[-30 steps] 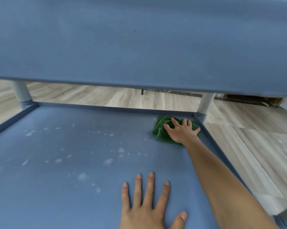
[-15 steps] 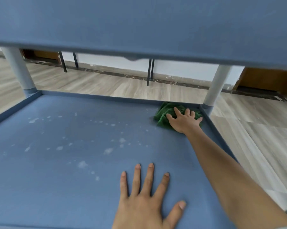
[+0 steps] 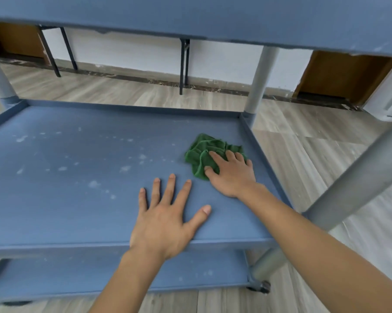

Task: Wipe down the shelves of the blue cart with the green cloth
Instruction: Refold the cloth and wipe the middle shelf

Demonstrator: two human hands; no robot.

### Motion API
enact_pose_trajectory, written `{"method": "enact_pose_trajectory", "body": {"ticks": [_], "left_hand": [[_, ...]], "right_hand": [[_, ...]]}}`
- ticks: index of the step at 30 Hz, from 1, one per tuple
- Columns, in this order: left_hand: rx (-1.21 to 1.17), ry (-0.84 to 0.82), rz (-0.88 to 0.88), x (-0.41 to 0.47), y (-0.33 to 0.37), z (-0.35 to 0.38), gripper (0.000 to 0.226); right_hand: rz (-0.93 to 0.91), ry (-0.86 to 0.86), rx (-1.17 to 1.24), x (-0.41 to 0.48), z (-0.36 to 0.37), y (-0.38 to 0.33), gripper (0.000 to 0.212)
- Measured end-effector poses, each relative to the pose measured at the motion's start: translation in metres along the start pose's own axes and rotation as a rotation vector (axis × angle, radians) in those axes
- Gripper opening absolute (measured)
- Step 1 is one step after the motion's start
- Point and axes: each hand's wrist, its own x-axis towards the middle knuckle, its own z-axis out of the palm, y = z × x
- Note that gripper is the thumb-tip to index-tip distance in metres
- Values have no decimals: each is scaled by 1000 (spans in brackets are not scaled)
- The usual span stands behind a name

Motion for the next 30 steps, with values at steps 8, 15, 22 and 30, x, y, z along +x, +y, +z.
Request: {"method": "enact_pose_trajectory", "body": {"ticks": [8, 15, 22, 30], "left_hand": [[-24, 29, 10, -6, 3, -6, 93], [-45, 49, 25, -7, 1, -5, 96], [22, 47, 10, -6, 3, -4, 101], [8, 14, -1, -2, 8, -10, 100]], "right_hand": [[-92, 6, 7, -118, -4, 5, 63], [-165, 154, -20, -176, 2, 10, 51], [-145, -30, 17, -78, 5, -8, 56], [-114, -18, 76, 110, 8, -50, 56]]}}
